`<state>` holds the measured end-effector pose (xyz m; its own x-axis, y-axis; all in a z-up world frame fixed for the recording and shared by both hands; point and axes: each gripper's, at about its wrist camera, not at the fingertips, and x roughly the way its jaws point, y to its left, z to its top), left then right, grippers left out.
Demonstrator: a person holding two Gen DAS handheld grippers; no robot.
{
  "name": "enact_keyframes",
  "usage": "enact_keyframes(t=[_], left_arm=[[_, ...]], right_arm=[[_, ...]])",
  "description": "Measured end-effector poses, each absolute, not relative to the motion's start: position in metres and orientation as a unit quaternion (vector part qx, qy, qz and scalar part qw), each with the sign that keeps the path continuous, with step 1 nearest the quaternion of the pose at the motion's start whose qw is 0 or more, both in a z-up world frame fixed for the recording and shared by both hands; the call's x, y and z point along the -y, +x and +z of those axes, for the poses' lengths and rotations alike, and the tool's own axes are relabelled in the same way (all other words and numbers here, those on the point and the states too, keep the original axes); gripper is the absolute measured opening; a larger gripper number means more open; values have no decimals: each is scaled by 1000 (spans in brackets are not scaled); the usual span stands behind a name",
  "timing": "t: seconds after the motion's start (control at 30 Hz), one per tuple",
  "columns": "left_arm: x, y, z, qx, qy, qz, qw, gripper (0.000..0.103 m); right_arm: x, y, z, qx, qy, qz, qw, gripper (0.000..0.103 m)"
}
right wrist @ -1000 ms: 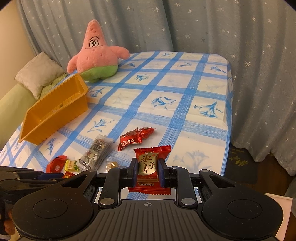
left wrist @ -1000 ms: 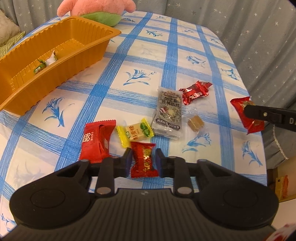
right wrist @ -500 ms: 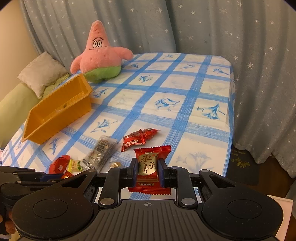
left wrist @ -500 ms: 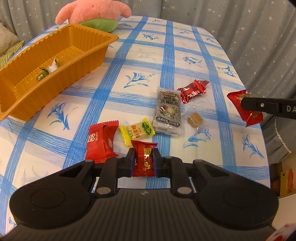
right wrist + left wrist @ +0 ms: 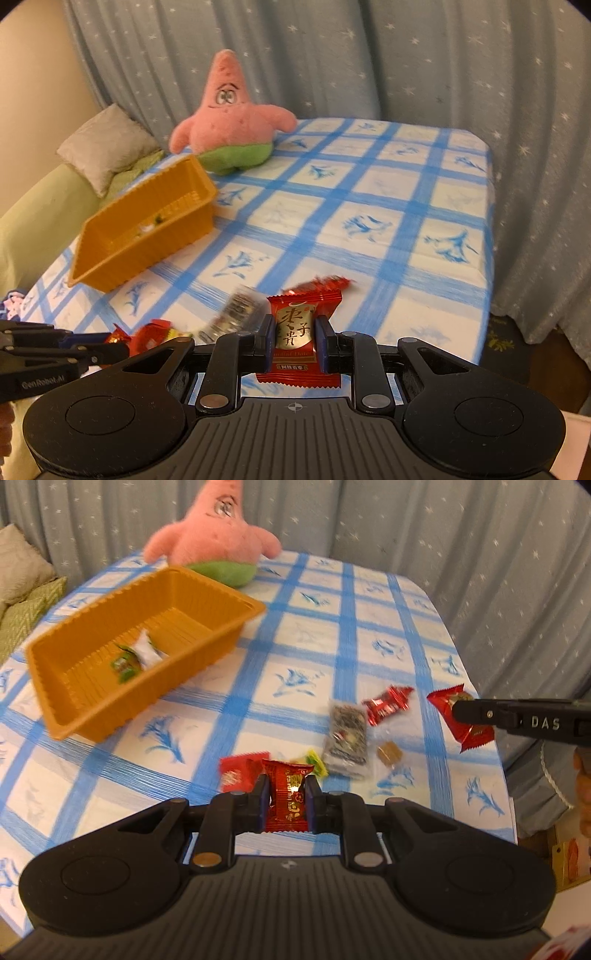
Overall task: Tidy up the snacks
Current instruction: 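Carry both red packets over the orange tray and open the right tool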
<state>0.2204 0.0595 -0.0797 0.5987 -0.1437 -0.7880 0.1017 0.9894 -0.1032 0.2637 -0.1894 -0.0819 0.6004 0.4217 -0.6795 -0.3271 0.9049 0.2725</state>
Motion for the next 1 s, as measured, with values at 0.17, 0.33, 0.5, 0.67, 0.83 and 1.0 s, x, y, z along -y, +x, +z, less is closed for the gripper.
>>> enact_keyframes(t=[0.17,0.33,0.5,0.67,0.83,1.0], left_arm=[[-83,221,-64,-433,-29,-39,900,18],[-110,226,-51,-416,-35,-9,908,18],[-135,233,-42,-402,-36,17,915,18],[-155,244,-36,-389,-34,34,920,18],[-173,261,-35,-382,-40,47,922,18],[-187,280,-35,-377,-42,59,923,18]], right_arm=[[165,274,-73,-385,52,243,889,23],[133,287,-66,-375,43,282,882,23],[98,299,-62,-369,33,316,874,23],[68,313,-58,-361,21,340,868,23],[42,334,-55,-351,12,353,867,23],[19,361,-53,-341,8,361,868,23]])
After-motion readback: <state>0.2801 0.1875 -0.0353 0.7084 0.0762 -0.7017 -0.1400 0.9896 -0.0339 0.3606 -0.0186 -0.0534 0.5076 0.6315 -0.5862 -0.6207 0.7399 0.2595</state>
